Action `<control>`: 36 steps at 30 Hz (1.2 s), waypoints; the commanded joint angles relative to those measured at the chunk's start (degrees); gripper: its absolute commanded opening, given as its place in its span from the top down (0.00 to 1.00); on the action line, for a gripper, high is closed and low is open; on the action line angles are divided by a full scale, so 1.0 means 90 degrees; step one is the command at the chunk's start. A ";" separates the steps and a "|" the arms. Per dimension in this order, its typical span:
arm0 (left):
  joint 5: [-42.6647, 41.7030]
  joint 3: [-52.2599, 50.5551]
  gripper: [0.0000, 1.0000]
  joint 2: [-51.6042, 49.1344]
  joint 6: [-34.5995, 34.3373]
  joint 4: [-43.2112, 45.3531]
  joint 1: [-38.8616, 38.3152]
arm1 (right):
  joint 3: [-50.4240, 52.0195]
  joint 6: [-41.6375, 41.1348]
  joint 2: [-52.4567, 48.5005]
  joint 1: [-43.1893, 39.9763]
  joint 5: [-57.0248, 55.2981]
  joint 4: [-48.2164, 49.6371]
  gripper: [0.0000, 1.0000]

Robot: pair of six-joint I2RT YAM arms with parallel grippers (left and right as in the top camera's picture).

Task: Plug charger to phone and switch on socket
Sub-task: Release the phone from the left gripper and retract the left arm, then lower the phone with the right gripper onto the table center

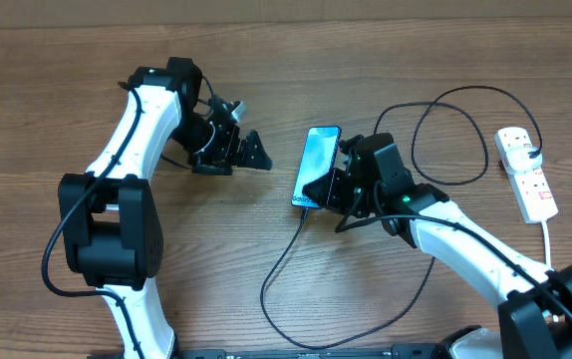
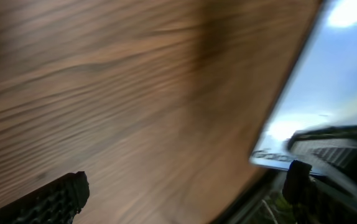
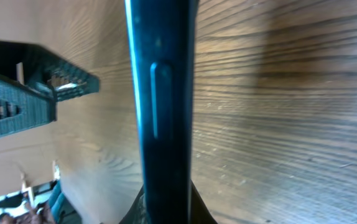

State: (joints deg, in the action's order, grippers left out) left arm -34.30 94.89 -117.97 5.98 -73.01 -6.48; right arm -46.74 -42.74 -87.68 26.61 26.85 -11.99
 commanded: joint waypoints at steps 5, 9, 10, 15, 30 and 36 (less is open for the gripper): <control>0.0979 0.0068 0.01 0.0182 -0.0595 0.0617 0.0007 | 0.0010 0.0109 -0.0515 -0.0005 -0.0364 0.0180 0.96; 0.1098 0.0068 0.00 0.0182 -0.0758 0.1226 0.0010 | 0.0010 0.0087 -0.0840 0.0000 -0.0364 0.0306 0.96; 0.1132 0.0068 0.00 0.0182 -0.0758 0.1341 0.0010 | 0.0010 0.0087 -0.0928 0.0000 -0.0364 0.0357 0.96; 0.1270 0.0068 0.00 0.0182 -0.0758 0.1637 0.0010 | 0.0010 0.0085 -0.1455 0.0005 -0.0345 0.0714 0.96; 0.1411 0.0068 0.00 0.0182 -0.0758 0.1642 0.0010 | 0.0010 0.0095 -0.1843 0.0007 -0.0265 0.0969 0.96; 0.1411 0.0068 0.00 0.0182 -0.0758 0.1644 0.0010 | 0.0010 0.0095 -0.1843 0.0007 -0.0267 0.0969 0.96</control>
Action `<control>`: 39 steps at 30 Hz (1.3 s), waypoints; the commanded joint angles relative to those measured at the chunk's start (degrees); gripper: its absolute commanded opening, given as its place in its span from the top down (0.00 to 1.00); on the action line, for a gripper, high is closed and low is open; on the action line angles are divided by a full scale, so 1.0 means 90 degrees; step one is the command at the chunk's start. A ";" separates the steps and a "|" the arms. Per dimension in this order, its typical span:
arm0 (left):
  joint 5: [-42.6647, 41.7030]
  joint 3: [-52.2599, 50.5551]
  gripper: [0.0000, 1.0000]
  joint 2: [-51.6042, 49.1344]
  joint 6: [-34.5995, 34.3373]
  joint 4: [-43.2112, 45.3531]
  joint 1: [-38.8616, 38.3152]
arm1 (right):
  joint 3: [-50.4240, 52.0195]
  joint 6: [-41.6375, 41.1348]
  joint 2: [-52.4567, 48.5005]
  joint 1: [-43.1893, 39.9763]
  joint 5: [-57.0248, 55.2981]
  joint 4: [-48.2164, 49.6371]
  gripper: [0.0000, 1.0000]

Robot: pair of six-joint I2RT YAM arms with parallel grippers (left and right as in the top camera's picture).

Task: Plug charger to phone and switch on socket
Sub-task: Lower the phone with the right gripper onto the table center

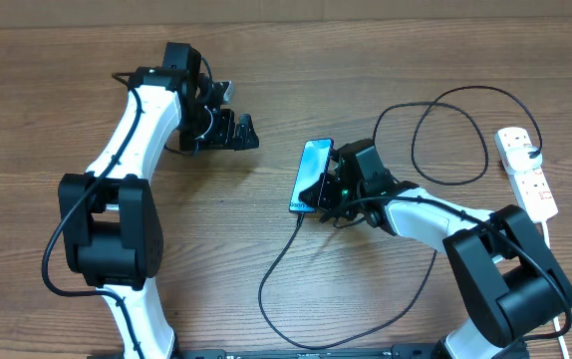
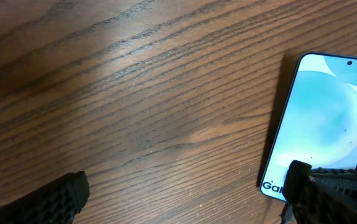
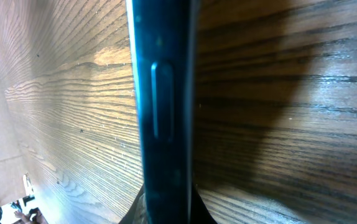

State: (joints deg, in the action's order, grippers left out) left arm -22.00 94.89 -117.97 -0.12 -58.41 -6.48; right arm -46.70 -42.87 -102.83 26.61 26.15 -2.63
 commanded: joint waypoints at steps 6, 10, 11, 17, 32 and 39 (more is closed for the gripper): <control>0.0044 0.0068 0.00 0.0182 -0.0080 0.0019 0.0010 | 0.0005 0.0107 -0.0160 0.0005 -0.0189 -0.0068 0.92; 0.0044 0.0068 0.01 0.0182 -0.0080 0.0019 0.0010 | 0.0005 0.0107 -0.0160 0.0007 -0.0189 -0.0068 0.91; 0.0044 0.0068 0.00 0.0182 -0.0080 0.0022 0.0010 | 0.0005 0.0107 -0.0160 0.0005 -0.0189 -0.0068 0.90; 0.0044 0.0068 0.00 0.0182 -0.0080 0.0022 0.0010 | 0.0005 0.0107 -0.0160 0.0005 -0.0189 -0.0066 0.81; 0.0044 0.0068 0.00 0.0182 -0.0080 0.0022 0.0010 | 0.0005 0.0107 -0.0160 0.0005 -0.0189 -0.0070 0.58; 0.0044 0.0068 0.00 0.0182 -0.0080 0.0022 0.0010 | 0.0005 0.0109 -0.0160 0.0005 -0.0189 -0.0073 0.40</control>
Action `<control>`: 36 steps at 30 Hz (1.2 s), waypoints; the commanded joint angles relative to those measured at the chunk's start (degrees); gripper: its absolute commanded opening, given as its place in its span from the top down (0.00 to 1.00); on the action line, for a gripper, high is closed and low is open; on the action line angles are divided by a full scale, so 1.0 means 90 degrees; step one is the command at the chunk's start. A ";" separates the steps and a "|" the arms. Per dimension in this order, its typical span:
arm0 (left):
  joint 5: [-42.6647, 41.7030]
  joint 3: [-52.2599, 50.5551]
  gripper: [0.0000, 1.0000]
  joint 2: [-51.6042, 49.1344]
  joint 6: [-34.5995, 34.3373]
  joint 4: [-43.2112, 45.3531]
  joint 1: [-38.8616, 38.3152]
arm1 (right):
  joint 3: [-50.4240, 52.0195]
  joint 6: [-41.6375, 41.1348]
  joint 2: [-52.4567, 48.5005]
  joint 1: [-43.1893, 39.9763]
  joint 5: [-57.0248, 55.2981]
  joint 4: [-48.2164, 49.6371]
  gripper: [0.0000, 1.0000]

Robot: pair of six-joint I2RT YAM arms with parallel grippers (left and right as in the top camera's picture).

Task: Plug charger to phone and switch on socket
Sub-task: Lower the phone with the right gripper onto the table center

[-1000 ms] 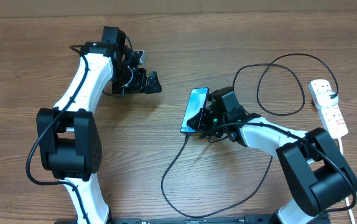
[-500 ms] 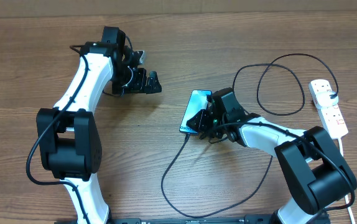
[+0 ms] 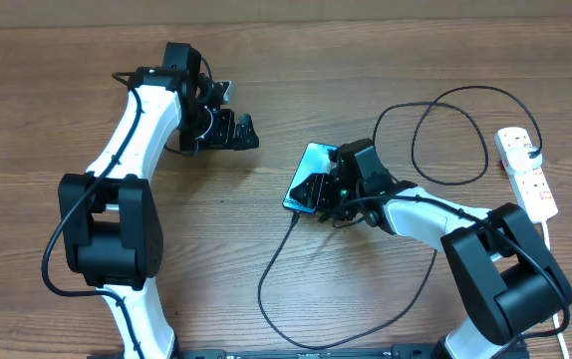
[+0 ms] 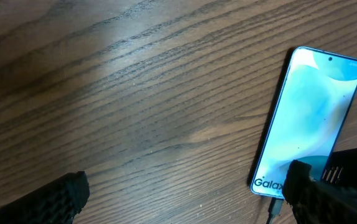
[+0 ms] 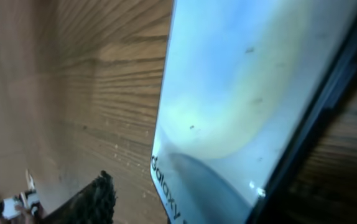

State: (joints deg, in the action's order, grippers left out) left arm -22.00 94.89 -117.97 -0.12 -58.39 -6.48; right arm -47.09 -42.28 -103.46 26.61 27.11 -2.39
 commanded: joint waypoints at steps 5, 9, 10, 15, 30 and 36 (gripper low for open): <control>0.0044 0.0068 0.01 0.0182 -0.0080 0.0019 0.0010 | 0.0049 0.0044 -0.0090 0.0005 -0.0296 -0.0100 0.33; 0.0044 0.0068 0.01 0.0182 -0.0080 0.0019 0.0010 | 0.0049 0.0044 -0.0090 0.0005 -0.0296 -0.0100 0.26; 0.0044 0.0068 0.00 0.0182 -0.0080 0.0019 0.0010 | 0.0049 0.0044 -0.0090 0.0005 -0.0296 -0.0100 0.24; 0.0044 0.0068 0.01 0.0182 -0.0080 0.0019 0.0010 | 0.0049 0.0041 -0.0090 0.0005 -0.0296 -0.0100 0.18; 0.0044 0.0068 0.00 0.0182 -0.0080 0.0019 0.0010 | 0.0049 -0.0466 -0.0090 0.0005 -0.0729 -0.0325 0.04; 0.0044 0.0068 0.00 0.0182 -0.0080 0.0019 0.0010 | 0.0049 -0.0670 -0.0090 0.0005 -0.0901 -0.0447 0.00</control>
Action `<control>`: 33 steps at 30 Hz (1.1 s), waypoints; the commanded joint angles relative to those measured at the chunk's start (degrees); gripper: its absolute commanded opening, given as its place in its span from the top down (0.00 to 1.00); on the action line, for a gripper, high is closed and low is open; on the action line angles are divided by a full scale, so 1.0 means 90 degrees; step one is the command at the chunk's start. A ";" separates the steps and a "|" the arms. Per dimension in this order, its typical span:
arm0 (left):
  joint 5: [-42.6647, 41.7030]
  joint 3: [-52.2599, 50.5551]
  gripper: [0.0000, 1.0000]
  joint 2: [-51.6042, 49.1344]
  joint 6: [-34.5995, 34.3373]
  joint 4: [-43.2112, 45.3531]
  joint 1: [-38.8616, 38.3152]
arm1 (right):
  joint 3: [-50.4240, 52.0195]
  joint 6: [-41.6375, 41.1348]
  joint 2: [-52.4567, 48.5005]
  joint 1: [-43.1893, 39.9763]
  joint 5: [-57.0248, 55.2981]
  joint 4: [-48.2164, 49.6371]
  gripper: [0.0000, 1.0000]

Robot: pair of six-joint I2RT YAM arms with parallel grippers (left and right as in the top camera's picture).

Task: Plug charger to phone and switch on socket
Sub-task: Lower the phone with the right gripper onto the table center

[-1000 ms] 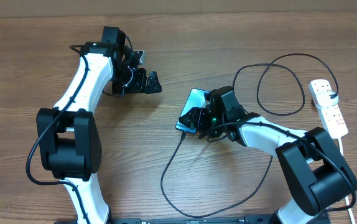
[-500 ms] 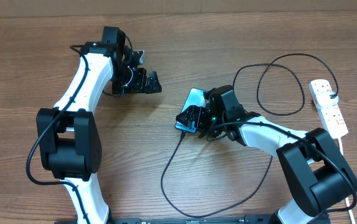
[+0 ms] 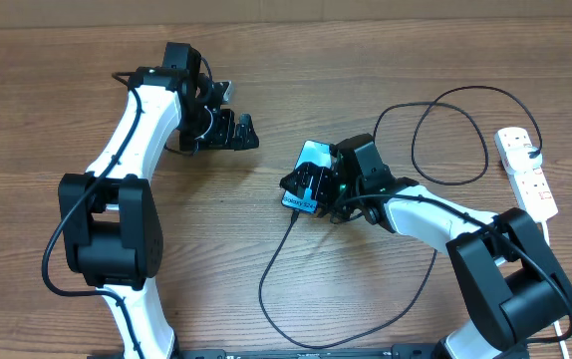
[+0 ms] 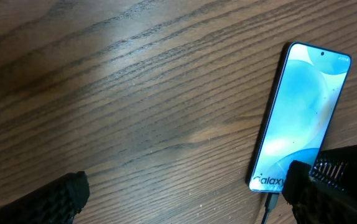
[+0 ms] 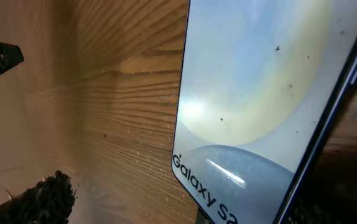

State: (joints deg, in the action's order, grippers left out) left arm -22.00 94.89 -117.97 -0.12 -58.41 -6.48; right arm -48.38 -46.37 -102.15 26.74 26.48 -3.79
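The phone (image 3: 314, 156) lies face up on the table, screen lit, with "Galaxy" along its near end (image 5: 253, 112). A black charger cable (image 3: 266, 284) is plugged into that end, the plug (image 4: 270, 202) showing in the left wrist view beside the phone (image 4: 300, 112). My right gripper (image 3: 304, 189) straddles the phone's lower end with its jaws apart (image 5: 175, 208); one finger (image 5: 41, 199) stands well clear of the phone's edge. My left gripper (image 3: 238, 135) is open at the back left, with nothing between its fingers (image 4: 185, 199). The white socket strip (image 3: 526, 175) lies far right.
The cable loops over the front of the table (image 3: 366, 324) and coils near the back right (image 3: 450, 135) before reaching the strip. The strip's own white lead (image 3: 549, 239) runs toward the front edge.
The phone was tilted up on one side; now it lies flat, face up. My right gripper's fingers are a little further apart. The left arm has not moved.
First my right gripper held the phone up on its edge, with the left gripper close beside it. Then the left arm stood back at the rear left. Later the phone leaned screen-up with the right fingers apart, and now it lies flat, with the cable plugged in.
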 commanded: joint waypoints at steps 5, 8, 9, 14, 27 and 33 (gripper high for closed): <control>0.0044 0.0068 0.00 0.0182 -0.0080 0.0022 0.0010 | 0.0189 -0.0406 -0.0204 -0.0010 -0.1032 -0.0410 0.00; 0.0044 0.0068 0.00 0.0182 -0.0080 0.0019 0.0010 | 0.0185 -0.0600 -0.0126 -0.0010 -0.1280 -0.0602 0.00; 0.0044 0.0068 0.01 0.0182 -0.0080 0.0022 0.0010 | 0.0185 -0.0665 -0.0075 -0.0010 -0.1375 -0.0675 0.00; 0.0044 0.0068 0.01 0.0182 -0.0080 0.0022 0.0010 | 0.0185 -0.0767 0.0282 -0.0007 -0.1972 -0.1066 0.00; 0.0044 0.0068 0.01 0.0182 -0.0080 0.0022 0.0010 | 0.0185 -0.0804 0.0563 0.0085 -0.2365 -0.1139 0.00; 0.0044 0.0068 0.01 0.0182 -0.0080 0.0019 0.0010 | 0.0185 -0.0804 0.0563 0.0087 -0.2314 -0.1149 0.00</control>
State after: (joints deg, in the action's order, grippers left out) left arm -22.00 94.89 -117.97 -0.12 -58.41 -6.48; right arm -48.31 -53.36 -97.01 27.70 7.22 -13.56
